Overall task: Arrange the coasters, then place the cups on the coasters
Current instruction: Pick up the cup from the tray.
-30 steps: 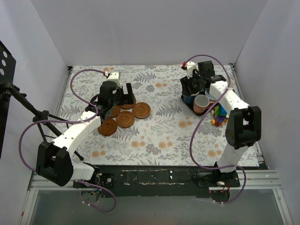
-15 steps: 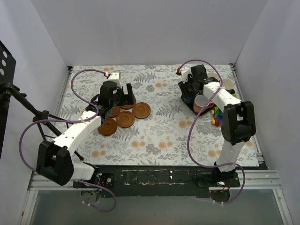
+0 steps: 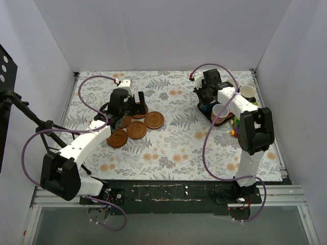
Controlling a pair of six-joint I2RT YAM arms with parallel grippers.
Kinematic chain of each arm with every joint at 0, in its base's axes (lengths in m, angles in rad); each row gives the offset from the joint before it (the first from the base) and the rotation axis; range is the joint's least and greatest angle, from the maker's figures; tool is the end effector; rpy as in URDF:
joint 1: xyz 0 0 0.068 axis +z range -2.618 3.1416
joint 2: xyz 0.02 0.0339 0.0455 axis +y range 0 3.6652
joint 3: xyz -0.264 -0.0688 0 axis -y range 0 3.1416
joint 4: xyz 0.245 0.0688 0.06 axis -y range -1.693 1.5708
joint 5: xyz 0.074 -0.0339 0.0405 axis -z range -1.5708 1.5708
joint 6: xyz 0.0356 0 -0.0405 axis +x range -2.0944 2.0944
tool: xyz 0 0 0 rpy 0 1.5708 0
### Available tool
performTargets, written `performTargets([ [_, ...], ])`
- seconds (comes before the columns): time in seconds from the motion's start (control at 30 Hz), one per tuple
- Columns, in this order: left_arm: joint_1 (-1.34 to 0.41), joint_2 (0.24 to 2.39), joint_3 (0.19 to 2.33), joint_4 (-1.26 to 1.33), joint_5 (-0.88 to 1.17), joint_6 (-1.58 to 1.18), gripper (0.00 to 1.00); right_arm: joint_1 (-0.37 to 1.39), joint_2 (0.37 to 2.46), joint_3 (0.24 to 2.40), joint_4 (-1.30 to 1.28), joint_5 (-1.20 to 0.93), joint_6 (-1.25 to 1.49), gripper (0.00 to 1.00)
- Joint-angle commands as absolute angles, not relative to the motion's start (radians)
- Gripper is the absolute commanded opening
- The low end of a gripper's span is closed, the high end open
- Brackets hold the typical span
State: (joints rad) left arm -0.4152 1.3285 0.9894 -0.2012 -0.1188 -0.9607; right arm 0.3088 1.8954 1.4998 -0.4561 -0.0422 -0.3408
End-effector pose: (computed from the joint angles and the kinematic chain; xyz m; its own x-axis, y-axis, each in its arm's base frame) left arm 0.2775 -0.1177 0.2886 -0.5217 -0.6594 -0.5413 -0.2096 0.7141 -0.6679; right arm 0.4050 0.1308 0.2422 -0.5652 -0.5308 -0.6314 -0.5507 0.8127 -0.1902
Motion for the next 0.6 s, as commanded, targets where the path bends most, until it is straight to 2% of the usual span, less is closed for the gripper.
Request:
performTargets([
  [0.0, -0.417, 1.33, 0.994, -0.201, -0.114, -0.956, 0.98, 0.313, 1.885, 1.624, -0.425, 0.049, -0.36, 0.01],
  [0.23, -0.417, 1.322, 0.991, -0.196, -0.12, -0.959, 0.98, 0.339, 1.832, 1.727, -0.452, 0.166, -0.338, 0.01],
  [0.57, -0.417, 1.267, 0.956, -0.138, -0.083, -0.956, 0.98, 0.342, 1.697, 1.819, -0.564, 0.104, -0.085, 0.01],
])
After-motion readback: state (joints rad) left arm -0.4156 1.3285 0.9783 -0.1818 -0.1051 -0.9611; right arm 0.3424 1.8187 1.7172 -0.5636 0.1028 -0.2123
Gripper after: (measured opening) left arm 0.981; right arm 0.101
